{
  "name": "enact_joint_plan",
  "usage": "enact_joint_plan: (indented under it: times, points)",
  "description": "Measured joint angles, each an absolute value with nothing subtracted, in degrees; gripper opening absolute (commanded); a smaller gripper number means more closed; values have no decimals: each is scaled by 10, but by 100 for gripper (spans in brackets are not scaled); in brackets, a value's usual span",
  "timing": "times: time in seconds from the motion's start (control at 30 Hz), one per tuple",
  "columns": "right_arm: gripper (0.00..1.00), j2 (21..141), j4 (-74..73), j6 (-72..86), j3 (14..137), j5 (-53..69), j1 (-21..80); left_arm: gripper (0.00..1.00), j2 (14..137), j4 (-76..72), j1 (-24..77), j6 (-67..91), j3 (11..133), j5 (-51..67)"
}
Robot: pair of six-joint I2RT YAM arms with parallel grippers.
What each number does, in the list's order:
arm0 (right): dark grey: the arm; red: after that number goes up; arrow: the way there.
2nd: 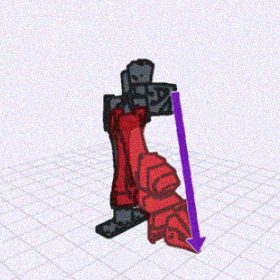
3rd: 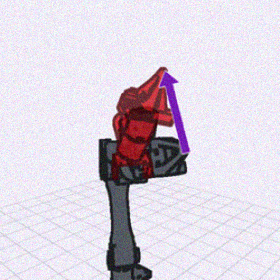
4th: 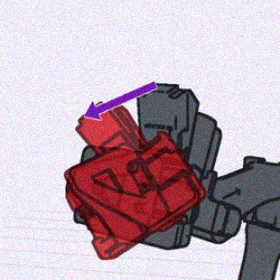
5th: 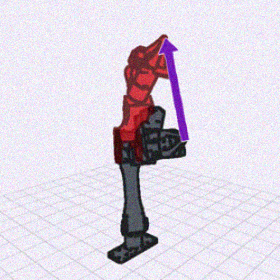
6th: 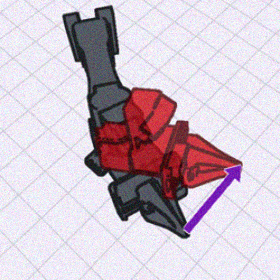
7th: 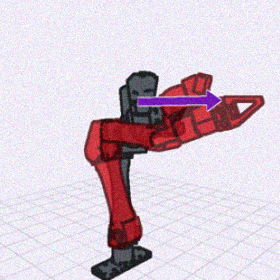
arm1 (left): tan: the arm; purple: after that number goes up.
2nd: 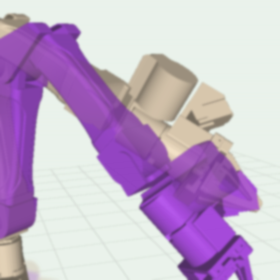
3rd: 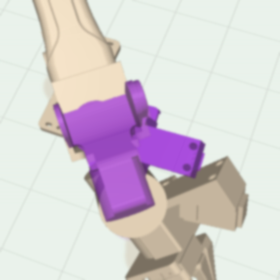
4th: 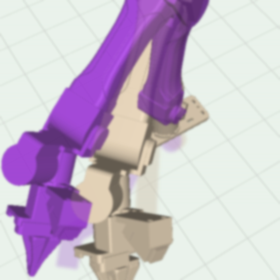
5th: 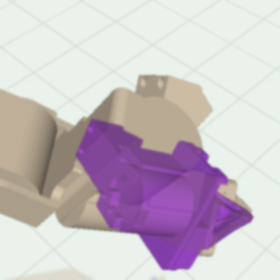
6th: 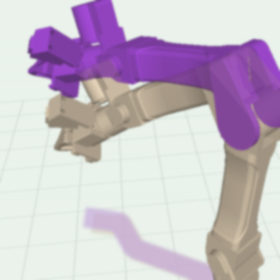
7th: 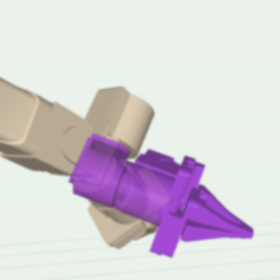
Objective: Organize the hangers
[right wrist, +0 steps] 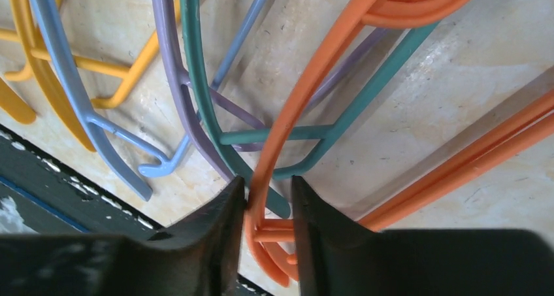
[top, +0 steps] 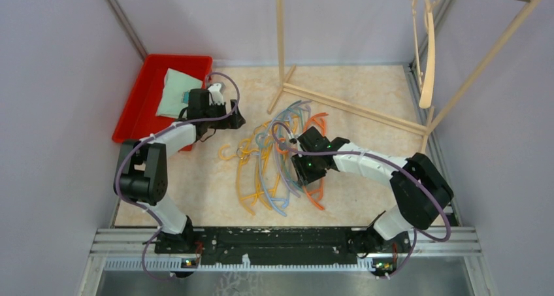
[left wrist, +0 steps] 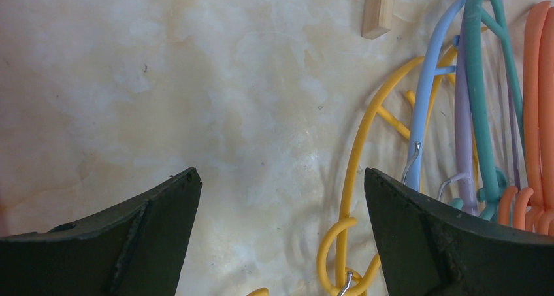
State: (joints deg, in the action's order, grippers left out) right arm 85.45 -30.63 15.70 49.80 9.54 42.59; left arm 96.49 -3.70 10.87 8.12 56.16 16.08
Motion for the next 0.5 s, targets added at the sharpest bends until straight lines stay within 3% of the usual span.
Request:
enact_joint_plan:
  times: [0.07,0.13,0.5]
  points:
    - [11,857,-307,157,498,95,426,100,963,-37,109,81,561,161]
    - [7,856,-314,160,500,93,426,100,962,-37,109,81,561,161]
    - [12,775,-469,161,650,72,426,100,952,-37,109,82,547,161]
